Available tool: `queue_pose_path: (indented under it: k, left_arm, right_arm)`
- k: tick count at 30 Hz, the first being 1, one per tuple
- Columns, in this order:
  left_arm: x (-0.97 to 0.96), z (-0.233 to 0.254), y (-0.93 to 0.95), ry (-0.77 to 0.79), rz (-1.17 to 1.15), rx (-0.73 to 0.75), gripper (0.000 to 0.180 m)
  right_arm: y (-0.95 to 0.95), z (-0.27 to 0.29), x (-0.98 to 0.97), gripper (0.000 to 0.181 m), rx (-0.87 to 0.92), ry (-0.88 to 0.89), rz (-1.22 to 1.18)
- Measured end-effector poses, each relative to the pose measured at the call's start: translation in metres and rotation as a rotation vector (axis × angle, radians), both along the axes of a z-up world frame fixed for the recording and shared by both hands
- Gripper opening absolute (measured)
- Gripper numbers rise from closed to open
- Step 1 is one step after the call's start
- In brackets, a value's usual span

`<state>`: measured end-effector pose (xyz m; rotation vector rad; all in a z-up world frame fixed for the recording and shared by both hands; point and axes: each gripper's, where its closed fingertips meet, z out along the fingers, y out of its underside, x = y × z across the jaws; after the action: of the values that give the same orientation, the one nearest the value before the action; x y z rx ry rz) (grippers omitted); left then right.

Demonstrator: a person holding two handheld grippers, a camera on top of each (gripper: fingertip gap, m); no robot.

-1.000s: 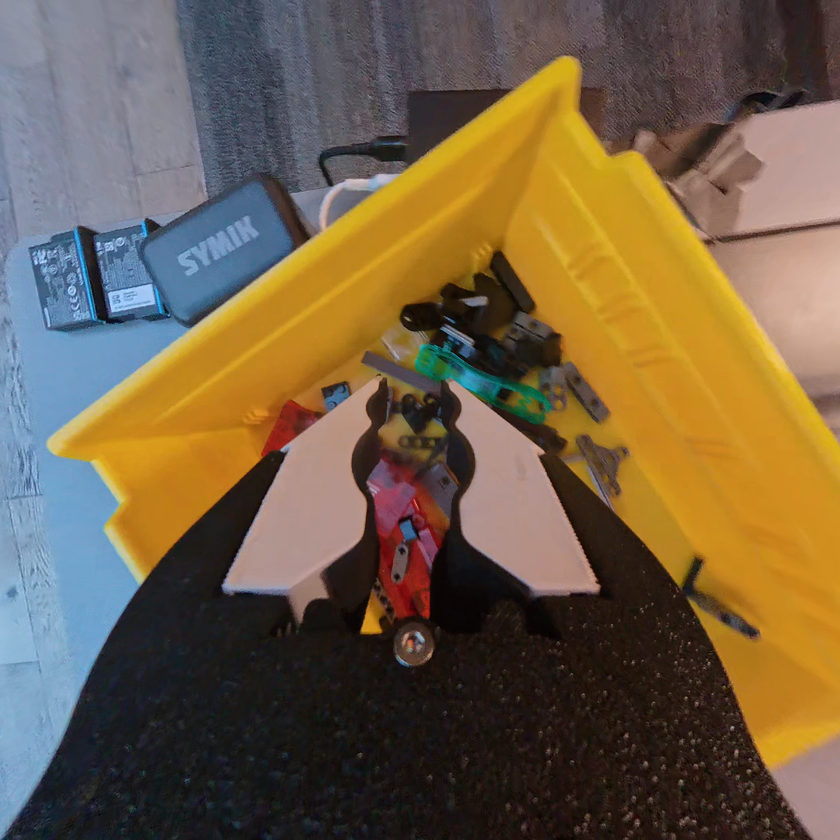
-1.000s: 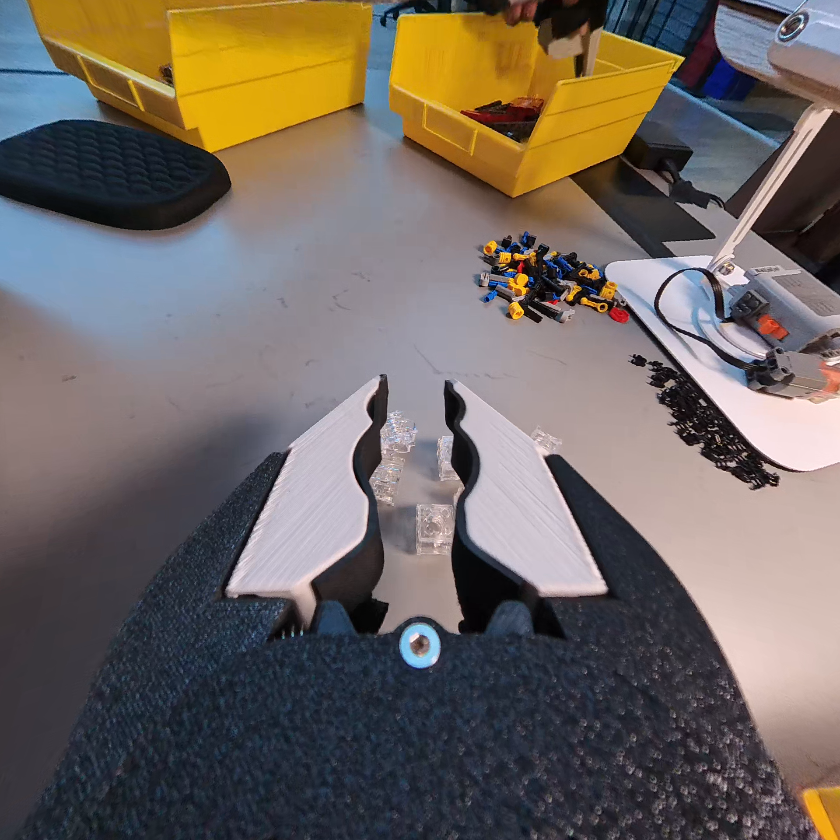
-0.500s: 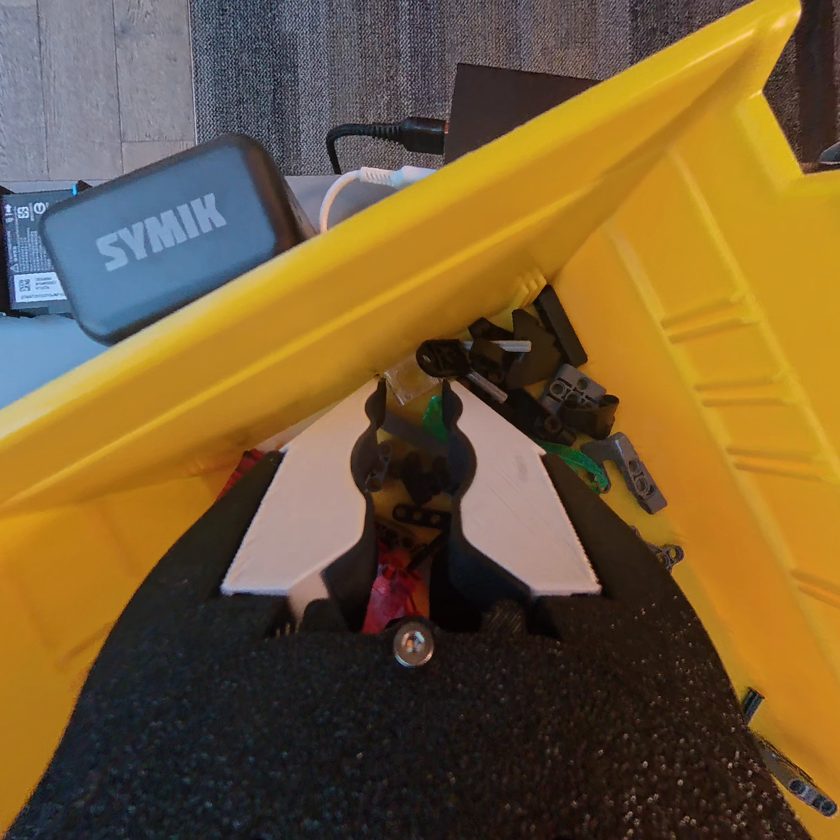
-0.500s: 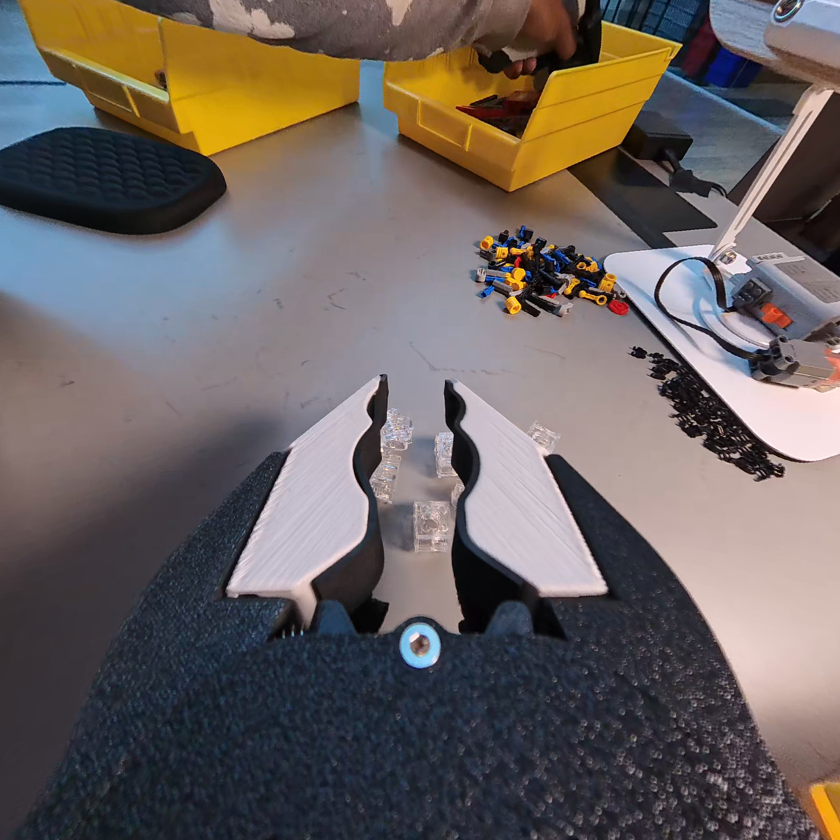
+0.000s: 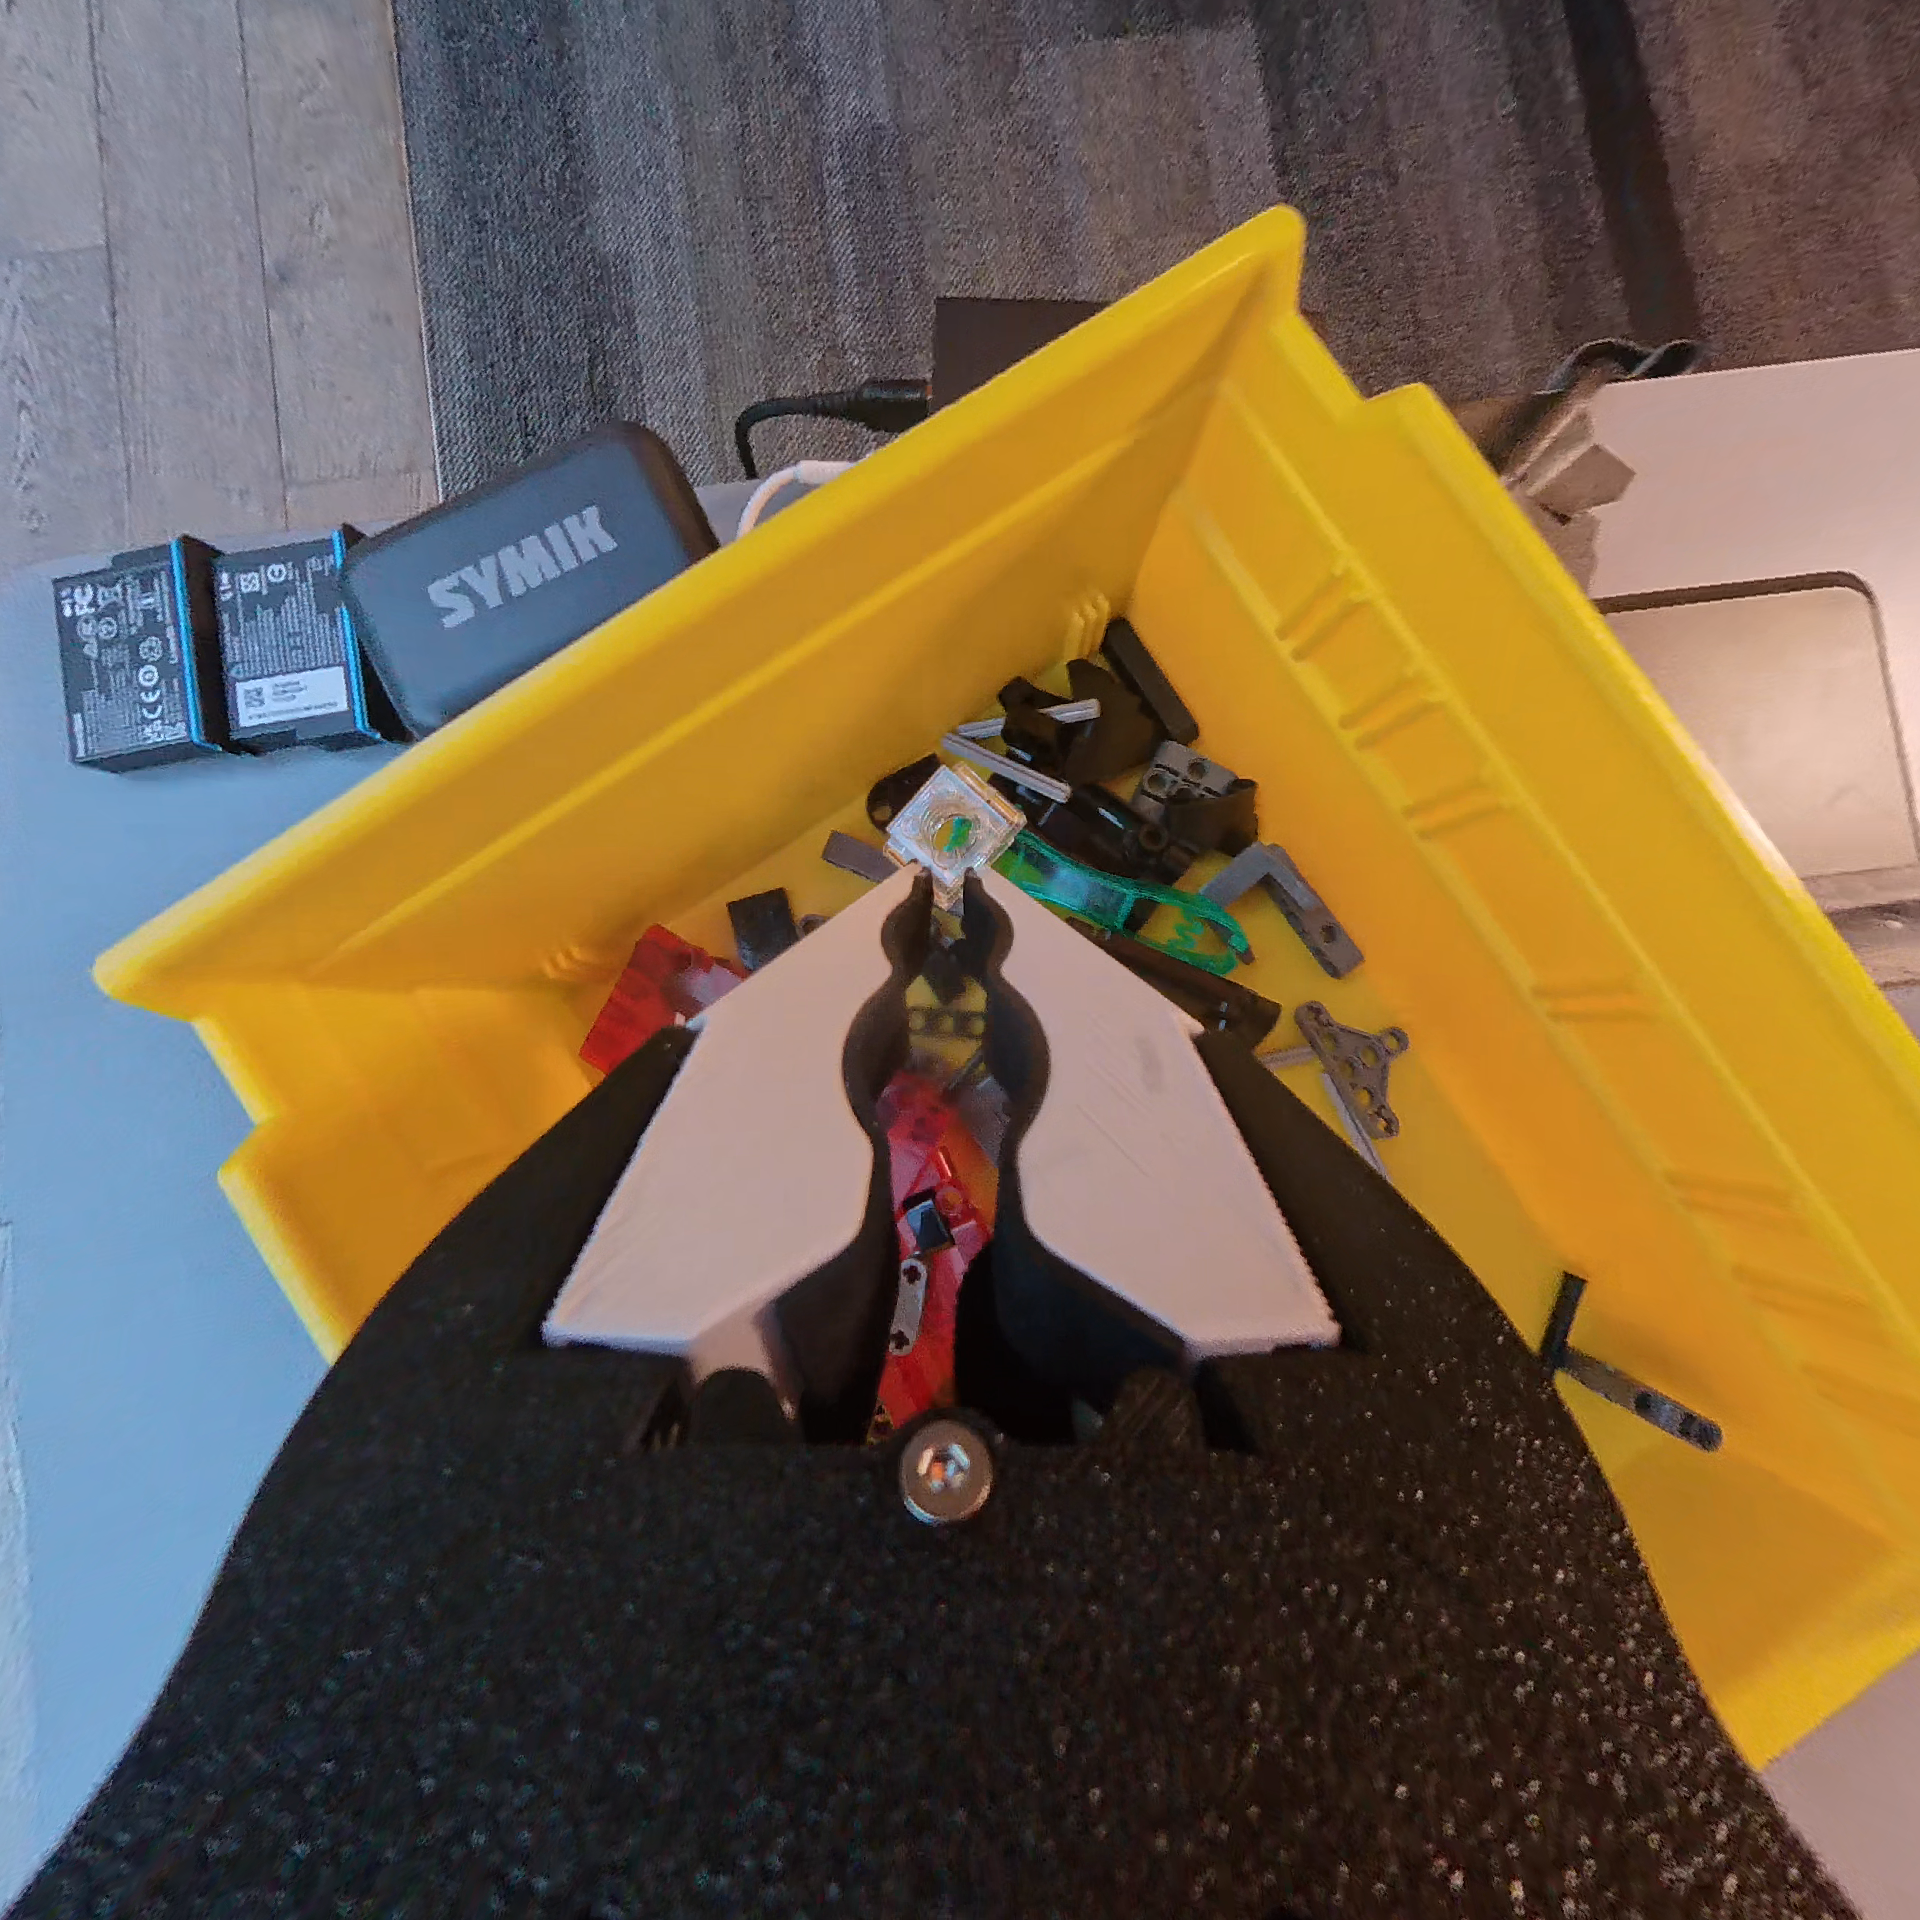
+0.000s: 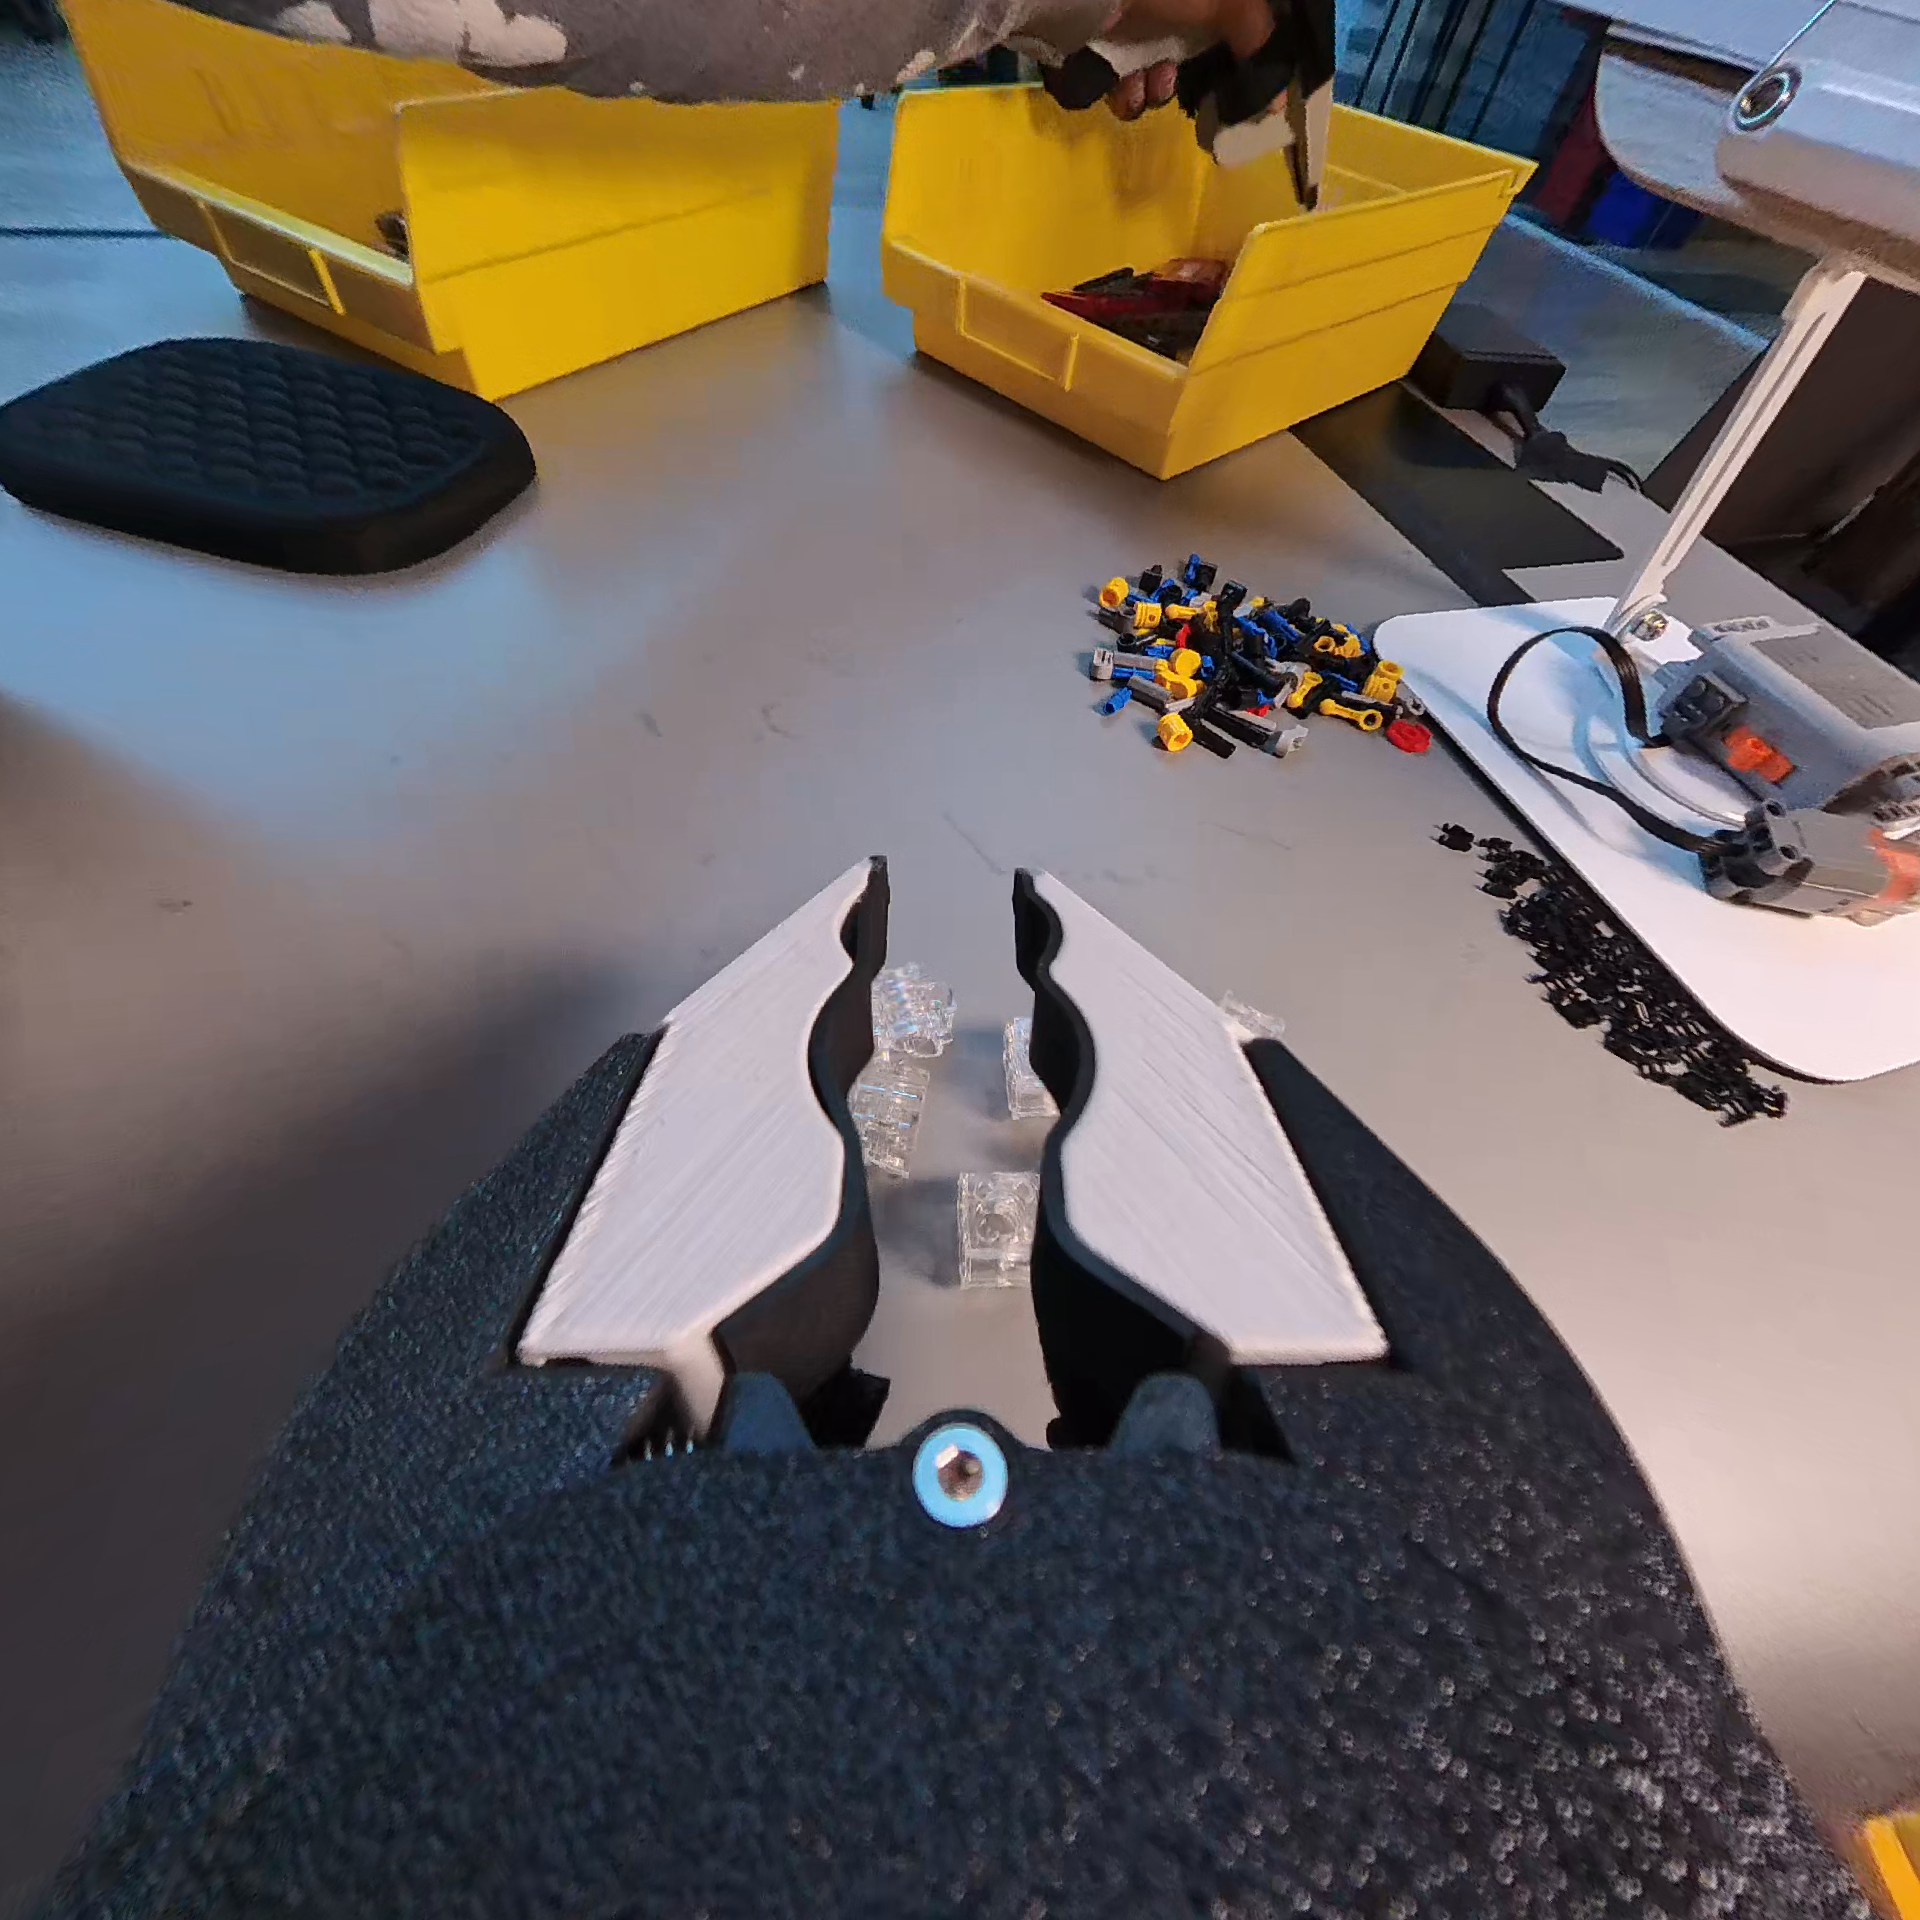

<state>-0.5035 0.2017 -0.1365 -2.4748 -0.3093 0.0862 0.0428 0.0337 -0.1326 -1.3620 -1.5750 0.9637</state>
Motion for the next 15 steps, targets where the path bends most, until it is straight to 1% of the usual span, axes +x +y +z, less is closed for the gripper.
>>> queue_pose_path:
  k: [7,15]
  left_arm:
    - [0.045,0.043,-0.008,-0.003,-0.137,0.142,0.0]
    - [0.129,0.082,-0.043,0.048,-0.361,0.222,0.0]
  right_arm:
    - [0.001,0.001,0.0,0.024,0.02,0.002,-0.015]
    - [-0.004,0.003,-0.002,0.024,0.047,0.001,-0.004]
